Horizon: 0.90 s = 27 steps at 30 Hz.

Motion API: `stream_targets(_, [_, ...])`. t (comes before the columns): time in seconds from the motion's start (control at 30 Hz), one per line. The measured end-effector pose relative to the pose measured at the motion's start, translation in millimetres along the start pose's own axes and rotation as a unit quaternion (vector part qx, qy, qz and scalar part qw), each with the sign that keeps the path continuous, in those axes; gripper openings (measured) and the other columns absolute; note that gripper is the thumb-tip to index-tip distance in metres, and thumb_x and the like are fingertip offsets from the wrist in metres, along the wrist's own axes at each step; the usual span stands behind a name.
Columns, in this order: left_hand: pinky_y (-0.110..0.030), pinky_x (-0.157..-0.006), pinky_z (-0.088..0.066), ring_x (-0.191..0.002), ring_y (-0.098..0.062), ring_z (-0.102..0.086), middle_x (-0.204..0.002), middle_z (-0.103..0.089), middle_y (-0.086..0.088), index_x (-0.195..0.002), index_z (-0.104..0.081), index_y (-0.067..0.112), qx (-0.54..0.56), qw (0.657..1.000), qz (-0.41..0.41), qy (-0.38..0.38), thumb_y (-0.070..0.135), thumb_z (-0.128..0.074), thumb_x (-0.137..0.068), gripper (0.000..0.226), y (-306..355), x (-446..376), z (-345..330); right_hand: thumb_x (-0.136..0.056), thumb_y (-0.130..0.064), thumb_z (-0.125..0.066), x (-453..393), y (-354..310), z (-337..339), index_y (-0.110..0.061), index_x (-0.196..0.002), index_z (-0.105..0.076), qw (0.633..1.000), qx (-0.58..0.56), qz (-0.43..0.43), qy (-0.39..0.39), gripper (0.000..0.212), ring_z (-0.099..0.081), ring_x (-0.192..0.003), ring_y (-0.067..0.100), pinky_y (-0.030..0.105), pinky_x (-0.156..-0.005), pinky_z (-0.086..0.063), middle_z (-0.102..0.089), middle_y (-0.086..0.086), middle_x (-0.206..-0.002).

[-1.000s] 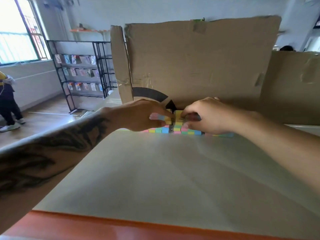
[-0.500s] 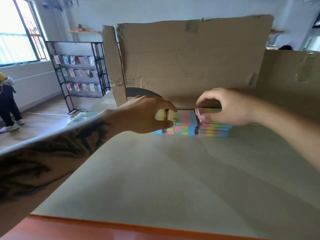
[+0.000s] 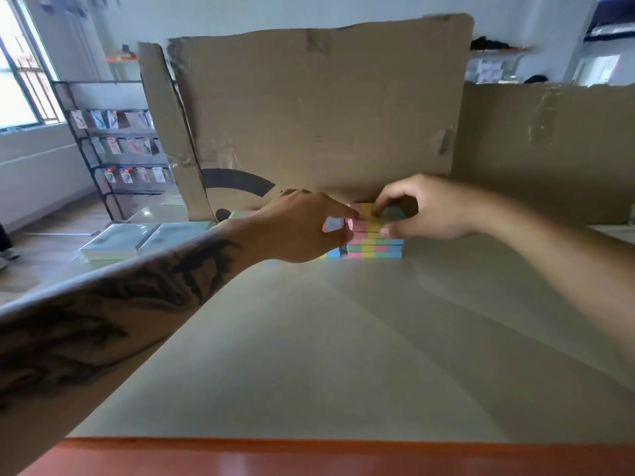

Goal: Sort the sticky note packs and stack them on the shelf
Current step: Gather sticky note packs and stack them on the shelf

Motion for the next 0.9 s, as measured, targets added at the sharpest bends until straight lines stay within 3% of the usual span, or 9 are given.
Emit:
stream_targets(0.07, [-0.033, -0.095, -0.038, -0.115, -0.026, -0.058, -0.131, -0.068, 0.007, -0.136, -0.056, 0.052, -0.002, 1.000, 0.005, 0.004, 0.054, -0.052, -0.100, 0.037, 1.1, 0.9, 0.2, -0.089, -0.037, -0.078, 0.1, 0.2, -0.2, -0.038, -0.115, -0.068, 1.000, 0.000, 0.003, 0.000, 0.028, -0.057, -0.104, 0.011, 0.034, -0.091, -0.049, -0.065, -0.012, -0.116])
stream_targets(0.23, [-0.028, -0.085, -0.032, -0.109, -0.024, -0.059, -0.128, -0.068, 0.010, -0.133, -0.058, 0.051, -0.010, 0.999, 0.020, 0.035, 0.057, -0.057, -0.096, 0.038, 4.1, 2.1, 1.9, -0.087, -0.038, -0.080, 1.1, 2.4, 1.3, -0.042, -0.111, -0.068, 1.000, -0.001, -0.009, 0.005, 0.027, -0.061, -0.096, 0.017, 0.038, -0.090, -0.053, -0.067, -0.007, -0.108])
stream_targets(0.37, [-0.028, -0.077, -0.036, -0.094, -0.019, -0.057, -0.117, -0.070, 0.009, -0.128, -0.064, 0.050, 0.023, 0.998, 0.043, 0.048, 0.055, -0.062, -0.095, 0.033, 5.1, 2.6, 0.2, -0.087, -0.036, -0.081, 3.3, 4.8, 0.0, -0.037, -0.113, -0.070, 0.999, -0.010, -0.006, 0.041, 0.028, -0.056, -0.081, 0.007, 0.027, -0.068, -0.044, -0.058, -0.015, -0.089])
stream_targets(0.53, [-0.029, -0.080, -0.043, -0.097, -0.019, -0.060, -0.121, -0.070, 0.012, -0.123, -0.068, 0.047, 0.052, 0.995, 0.059, 0.063, 0.051, -0.066, -0.093, 0.030, 5.4, 5.0, -1.1, -0.084, -0.039, -0.082, 6.5, 7.6, -0.3, -0.035, -0.118, -0.071, 0.998, -0.009, -0.016, 0.055, 0.036, -0.062, -0.099, 0.017, 0.030, -0.078, -0.048, -0.062, -0.011, -0.096])
stream_targets(0.7, [-0.028, -0.081, -0.045, -0.095, -0.015, -0.058, -0.122, -0.069, 0.011, -0.123, -0.069, 0.039, 0.068, 0.993, 0.063, 0.077, 0.044, -0.069, -0.094, 0.029, 8.0, 2.7, -5.8, -0.084, -0.046, -0.081, 9.9, 2.8, 3.6, -0.033, -0.118, -0.071, 0.996, 0.046, 0.002, 0.075, 0.037, -0.048, -0.069, -0.002, 0.015, -0.058, -0.031, -0.047, -0.022, -0.077])
stream_targets(0.77, [-0.029, -0.082, -0.043, -0.096, -0.016, -0.057, -0.121, -0.069, 0.011, -0.123, -0.068, 0.038, 0.066, 0.993, 0.060, 0.079, 0.043, -0.069, -0.094, 0.030, 7.0, 1.6, -7.0, -0.084, -0.048, -0.080, 11.3, 2.3, 4.5, -0.032, -0.118, -0.072, 0.995, 0.055, 0.010, 0.088, 0.038, -0.047, -0.068, -0.003, 0.013, -0.058, -0.031, -0.046, -0.022, -0.076])
stream_targets(0.9, [-0.030, -0.083, -0.044, -0.093, -0.018, -0.057, -0.117, -0.071, 0.008, -0.122, -0.069, 0.037, 0.061, 0.993, 0.045, 0.093, 0.042, -0.070, -0.093, 0.029, 4.3, 1.3, -6.2, -0.084, -0.046, -0.080, 13.5, -2.8, 0.7, -0.026, -0.114, -0.073, 0.990, 0.087, 0.037, 0.101, 0.037, -0.054, -0.079, 0.012, 0.025, -0.068, -0.037, -0.058, -0.012, -0.087])
Point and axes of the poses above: each hand's wrist, its own x-axis away from the middle knuckle, its own z-axis out of the back of the hand, y = z × x, the point moved 8 cm from there along -x, towards the middle knuckle
